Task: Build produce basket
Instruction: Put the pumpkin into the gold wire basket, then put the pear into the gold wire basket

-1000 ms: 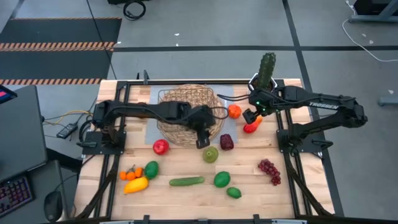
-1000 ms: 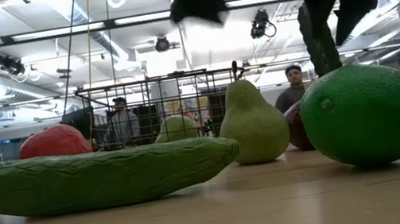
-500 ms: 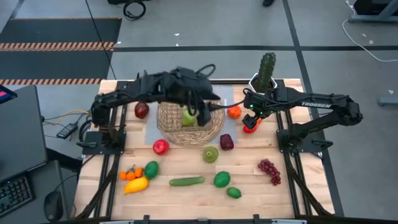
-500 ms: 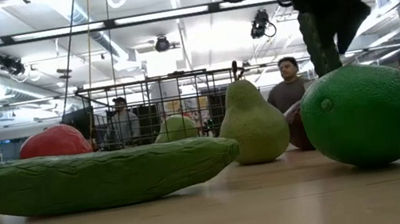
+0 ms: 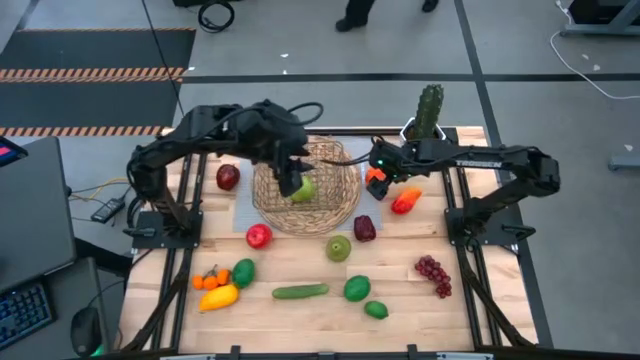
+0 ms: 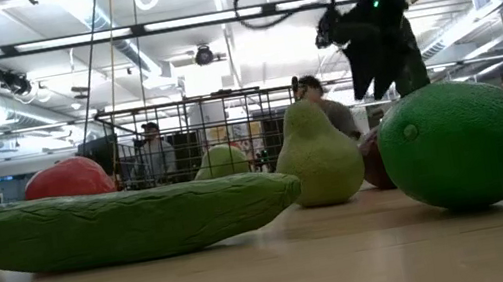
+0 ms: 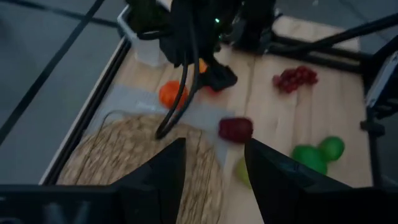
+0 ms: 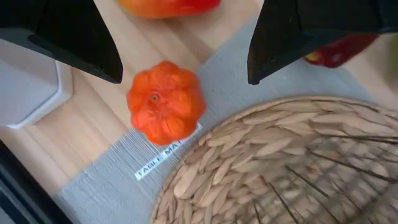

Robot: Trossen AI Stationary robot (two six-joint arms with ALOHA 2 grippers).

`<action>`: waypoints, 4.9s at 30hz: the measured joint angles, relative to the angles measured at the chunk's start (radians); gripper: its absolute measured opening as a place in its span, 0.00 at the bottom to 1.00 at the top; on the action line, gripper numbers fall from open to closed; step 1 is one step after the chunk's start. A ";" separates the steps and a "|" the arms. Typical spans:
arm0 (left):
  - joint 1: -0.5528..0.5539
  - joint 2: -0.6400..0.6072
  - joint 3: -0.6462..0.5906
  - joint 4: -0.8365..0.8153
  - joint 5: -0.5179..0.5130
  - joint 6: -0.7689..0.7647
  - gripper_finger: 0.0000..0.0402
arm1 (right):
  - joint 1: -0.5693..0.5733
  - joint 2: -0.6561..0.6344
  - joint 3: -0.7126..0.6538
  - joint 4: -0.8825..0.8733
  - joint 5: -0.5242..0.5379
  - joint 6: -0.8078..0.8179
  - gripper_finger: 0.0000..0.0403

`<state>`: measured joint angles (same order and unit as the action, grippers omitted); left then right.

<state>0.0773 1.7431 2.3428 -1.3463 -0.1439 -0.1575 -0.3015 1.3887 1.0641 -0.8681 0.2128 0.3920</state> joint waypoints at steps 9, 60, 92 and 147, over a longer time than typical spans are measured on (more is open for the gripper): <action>-0.009 -0.118 0.000 -0.053 -0.083 -0.120 0.43 | -0.074 0.115 0.000 0.007 -0.017 -0.049 0.95; -0.010 -0.185 0.000 -0.110 -0.159 -0.251 0.43 | -0.151 0.205 -0.004 0.020 -0.104 -0.133 0.60; -0.010 -0.185 0.000 -0.105 -0.201 -0.250 0.43 | -0.012 -0.304 -0.004 0.303 -0.260 0.128 0.61; -0.009 -0.185 0.000 -0.111 -0.200 -0.249 0.43 | 0.127 -0.009 -0.002 0.752 -0.380 0.268 0.97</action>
<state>0.0680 1.5585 2.3425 -1.4572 -0.3443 -0.4065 -0.1746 1.3793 1.0618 -0.1165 -0.1675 0.6596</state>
